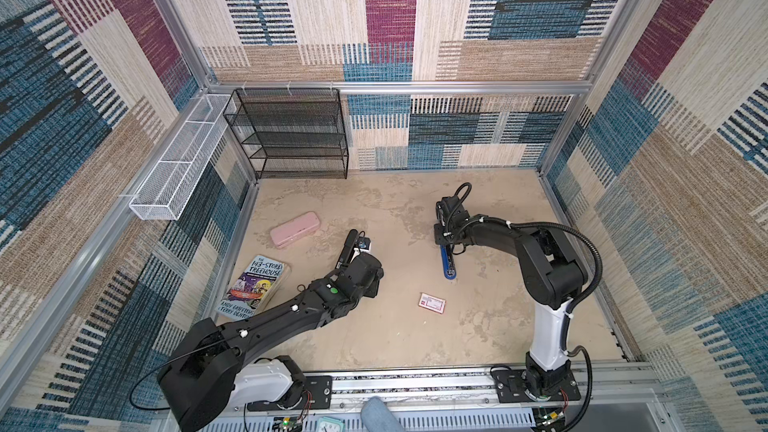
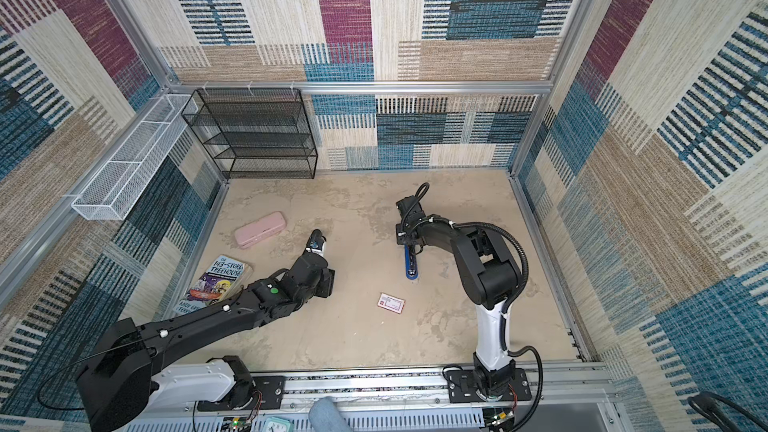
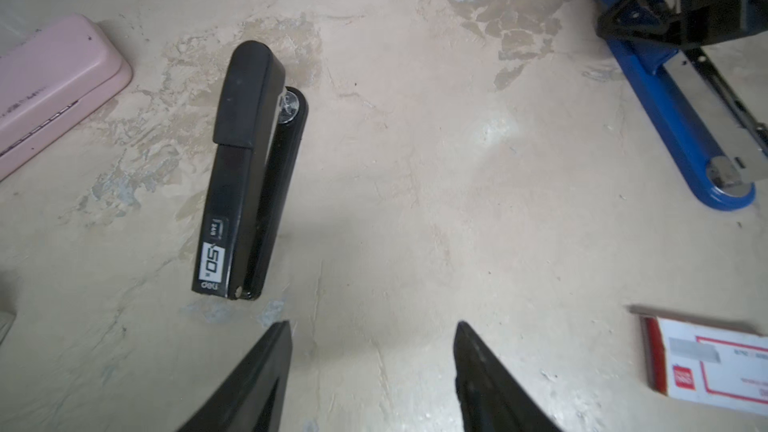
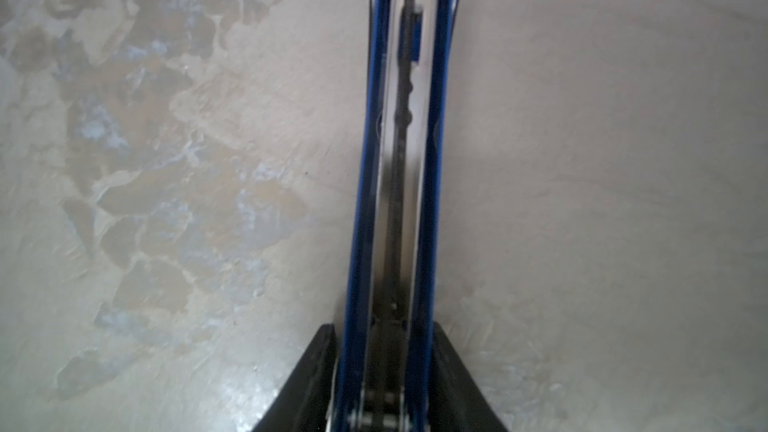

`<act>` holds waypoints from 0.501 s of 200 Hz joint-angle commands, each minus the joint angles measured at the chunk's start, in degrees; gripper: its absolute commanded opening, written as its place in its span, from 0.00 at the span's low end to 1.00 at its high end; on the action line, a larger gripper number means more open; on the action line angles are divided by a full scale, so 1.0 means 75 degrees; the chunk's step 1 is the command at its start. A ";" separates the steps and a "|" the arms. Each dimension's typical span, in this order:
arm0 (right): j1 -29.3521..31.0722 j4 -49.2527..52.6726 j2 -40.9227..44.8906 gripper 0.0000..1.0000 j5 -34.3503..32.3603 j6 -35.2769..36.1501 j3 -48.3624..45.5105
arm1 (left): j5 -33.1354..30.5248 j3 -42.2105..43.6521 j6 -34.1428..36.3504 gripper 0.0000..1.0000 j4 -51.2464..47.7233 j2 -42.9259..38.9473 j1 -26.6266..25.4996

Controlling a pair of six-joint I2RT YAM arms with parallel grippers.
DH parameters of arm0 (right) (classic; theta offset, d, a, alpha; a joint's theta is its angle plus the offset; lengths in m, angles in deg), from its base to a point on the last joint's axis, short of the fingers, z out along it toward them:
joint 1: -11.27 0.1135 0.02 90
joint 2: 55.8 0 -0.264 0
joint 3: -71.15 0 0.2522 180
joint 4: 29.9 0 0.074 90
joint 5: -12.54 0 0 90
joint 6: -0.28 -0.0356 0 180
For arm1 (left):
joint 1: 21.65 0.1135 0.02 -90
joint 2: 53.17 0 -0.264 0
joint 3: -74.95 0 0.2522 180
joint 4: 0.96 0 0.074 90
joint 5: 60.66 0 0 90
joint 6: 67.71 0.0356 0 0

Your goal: Load the staples into the stapler

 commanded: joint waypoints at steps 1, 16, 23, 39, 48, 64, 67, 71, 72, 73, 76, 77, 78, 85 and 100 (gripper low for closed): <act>-0.0137 0.0377 -0.0021 0.40 -0.0168 -0.0525 0.0103 | 0.0220 -0.0270 -0.0364 0.65 -0.0584 0.0084 0.0337; -0.0133 0.0313 0.0106 0.45 0.0066 -0.0479 0.0099 | 0.0468 -0.0477 -0.0425 0.67 -0.0839 0.0134 0.0628; -0.0135 0.0281 0.0205 0.49 0.0205 -0.0468 0.0086 | 0.0629 -0.0596 -0.0442 0.68 -0.0957 0.0166 0.0791; -0.0135 0.0226 0.0563 0.57 0.0396 -0.0518 -0.0006 | 0.1009 -0.0929 -0.0493 0.69 -0.1294 0.0324 0.1245; -0.0130 0.0170 0.0751 0.60 0.0417 -0.0537 -0.0078 | 0.1210 -0.1143 -0.0484 0.70 -0.1428 0.0462 0.1504; -0.0132 0.0142 0.1141 0.63 0.0502 -0.0549 -0.0209 | 0.1494 -0.1538 -0.0367 0.71 -0.1692 0.0840 0.1861; -0.0139 0.0142 0.1220 0.63 0.0543 -0.0549 -0.0240 | 0.1536 -0.1627 -0.0341 0.71 -0.1740 0.0916 0.1903; -0.0137 0.0137 0.1312 0.63 0.0578 -0.0549 -0.0267 | 0.1572 -0.1728 -0.0287 0.71 -0.1790 0.1022 0.1962; -0.0139 0.0134 0.1337 0.63 0.0596 -0.0549 -0.0280 | 0.1585 -0.1752 -0.0274 0.71 -0.1803 0.1048 0.1974; -0.0139 0.0132 0.1362 0.63 0.0611 -0.0549 -0.0292 | 0.1598 -0.1781 -0.0256 0.71 -0.1803 0.1073 0.1986; -0.0133 0.0115 0.1436 0.63 0.0637 -0.0558 -0.0335 | 0.1619 -0.1860 -0.0210 0.71 -0.1821 0.1157 0.2026; -0.0135 0.0103 0.1486 0.63 0.0670 -0.0560 -0.0371 | 0.1621 -0.1882 -0.0201 0.71 -0.1824 0.1186 0.2041; -0.0135 0.0103 0.1486 0.63 0.0670 -0.0560 -0.0371 | 0.1633 -0.1905 -0.0178 0.71 -0.1837 0.1218 0.2049; -0.0136 0.0037 0.1676 0.63 0.0786 -0.0581 -0.0505 | 0.1651 -0.2091 -0.0082 0.71 -0.1912 0.1430 0.2124; -0.0129 -0.0182 0.2062 0.63 0.1199 -0.0613 -0.0821 | 0.1743 -0.2479 0.0113 0.71 -0.2028 0.1923 0.2295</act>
